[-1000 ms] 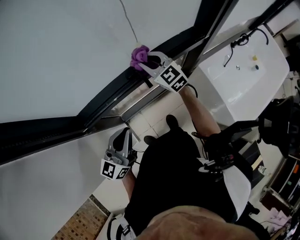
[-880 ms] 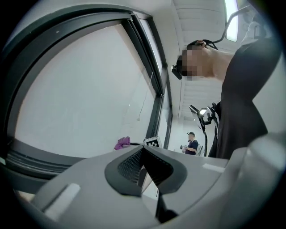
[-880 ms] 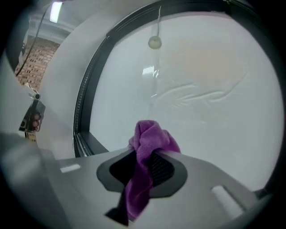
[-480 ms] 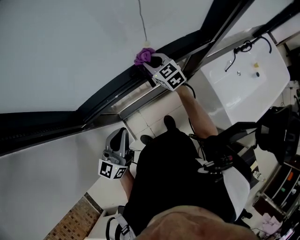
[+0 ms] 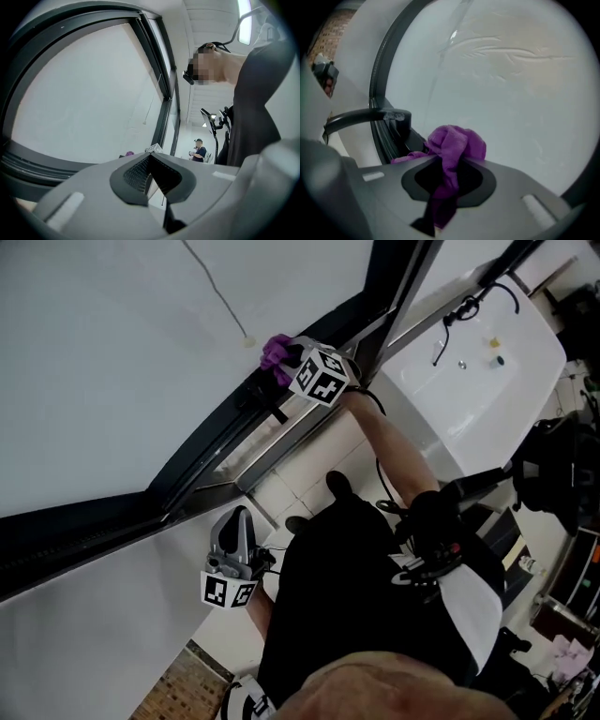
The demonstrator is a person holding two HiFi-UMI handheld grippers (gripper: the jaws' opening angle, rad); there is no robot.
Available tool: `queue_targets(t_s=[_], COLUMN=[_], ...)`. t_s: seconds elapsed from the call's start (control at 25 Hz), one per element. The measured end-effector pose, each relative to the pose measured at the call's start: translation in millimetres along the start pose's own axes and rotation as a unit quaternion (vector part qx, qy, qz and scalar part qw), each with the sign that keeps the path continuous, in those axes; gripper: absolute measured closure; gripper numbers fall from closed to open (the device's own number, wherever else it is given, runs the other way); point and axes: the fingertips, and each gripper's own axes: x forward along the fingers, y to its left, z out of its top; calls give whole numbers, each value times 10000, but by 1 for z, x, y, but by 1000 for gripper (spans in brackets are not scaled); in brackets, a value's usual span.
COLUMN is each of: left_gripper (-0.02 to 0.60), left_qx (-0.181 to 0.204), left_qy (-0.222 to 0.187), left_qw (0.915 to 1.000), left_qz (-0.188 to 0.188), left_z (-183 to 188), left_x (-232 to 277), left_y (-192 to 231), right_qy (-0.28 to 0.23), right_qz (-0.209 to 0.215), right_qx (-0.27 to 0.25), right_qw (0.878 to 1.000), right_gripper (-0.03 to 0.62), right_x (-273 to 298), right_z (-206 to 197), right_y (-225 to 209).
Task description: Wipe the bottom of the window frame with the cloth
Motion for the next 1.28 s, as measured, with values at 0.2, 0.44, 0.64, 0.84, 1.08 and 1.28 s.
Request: queue_targets(t_s=[0.2, 0.44, 0.64, 0.84, 1.08, 1.28], left_gripper=[581, 581, 581, 581, 581, 581], left_qx=[40, 16, 17, 41, 46, 26], left_qy=[11, 40, 11, -14, -115, -96], left_qw=[9999, 10000, 10000, 9999, 9999, 9999], left_qz=[-106, -76, -77, -112, 16, 6], left_z=[1, -2, -1, -2, 2, 1], left_x=[9, 16, 19, 20, 10, 4], left_y=[-7, -10, -11, -17, -12, -11], right_qy=[213, 697, 1290, 2225, 2665, 2097], right_qz=[-282, -883, -1425, -2286, -2655, -2769], right_qx=[-297, -254, 16, -187, -547, -287], right_qw=[9989, 9933, 9814, 9476, 9249, 9373], right_gripper=[525, 525, 525, 526, 530, 525], right_x=[-7, -26, -47, -65, -68, -85], right_z=[-13, -60, -107, -147, -160, -145], right_y=[-17, -83, -155, -208, -226, -209])
